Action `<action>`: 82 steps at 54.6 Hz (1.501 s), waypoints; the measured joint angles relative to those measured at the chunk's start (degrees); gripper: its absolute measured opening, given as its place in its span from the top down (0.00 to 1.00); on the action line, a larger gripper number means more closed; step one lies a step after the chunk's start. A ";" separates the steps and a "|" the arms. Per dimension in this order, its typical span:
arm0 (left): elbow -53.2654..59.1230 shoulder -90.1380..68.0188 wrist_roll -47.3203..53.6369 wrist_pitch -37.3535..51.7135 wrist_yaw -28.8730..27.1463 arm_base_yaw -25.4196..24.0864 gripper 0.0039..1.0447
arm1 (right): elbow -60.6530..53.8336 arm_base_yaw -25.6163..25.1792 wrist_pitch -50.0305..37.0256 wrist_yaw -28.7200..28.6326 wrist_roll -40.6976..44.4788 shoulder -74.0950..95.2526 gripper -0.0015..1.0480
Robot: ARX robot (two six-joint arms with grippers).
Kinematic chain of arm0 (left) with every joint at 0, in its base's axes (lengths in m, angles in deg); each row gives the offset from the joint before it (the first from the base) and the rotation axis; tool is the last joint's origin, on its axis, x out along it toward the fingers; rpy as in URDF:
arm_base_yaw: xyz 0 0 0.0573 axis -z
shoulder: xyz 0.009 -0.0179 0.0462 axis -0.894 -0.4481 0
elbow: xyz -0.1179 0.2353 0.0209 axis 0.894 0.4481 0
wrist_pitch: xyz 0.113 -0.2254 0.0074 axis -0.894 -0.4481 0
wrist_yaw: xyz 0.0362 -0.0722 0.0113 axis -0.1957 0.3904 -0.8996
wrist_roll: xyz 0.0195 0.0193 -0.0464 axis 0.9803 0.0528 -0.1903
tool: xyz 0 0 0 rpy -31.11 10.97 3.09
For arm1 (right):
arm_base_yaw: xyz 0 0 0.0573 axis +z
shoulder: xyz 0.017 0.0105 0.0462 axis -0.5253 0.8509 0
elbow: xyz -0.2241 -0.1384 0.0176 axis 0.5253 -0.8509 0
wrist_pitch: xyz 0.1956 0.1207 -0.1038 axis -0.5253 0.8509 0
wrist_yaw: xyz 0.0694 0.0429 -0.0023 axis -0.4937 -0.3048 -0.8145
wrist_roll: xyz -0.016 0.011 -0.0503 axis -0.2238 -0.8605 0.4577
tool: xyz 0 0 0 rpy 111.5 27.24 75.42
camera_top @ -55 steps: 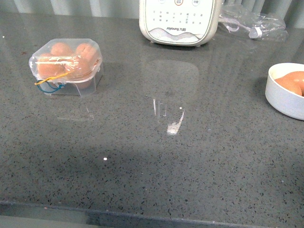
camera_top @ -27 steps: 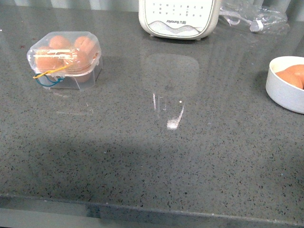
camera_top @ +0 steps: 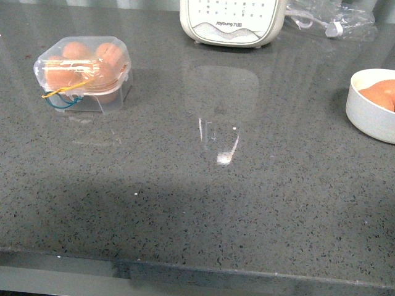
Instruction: Put egg into box
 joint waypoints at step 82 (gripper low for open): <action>0.00 10.62 -0.02 -10.91 0.00 0.00 0.06 | 0.00 0.00 0.00 0.00 0.02 0.00 0.07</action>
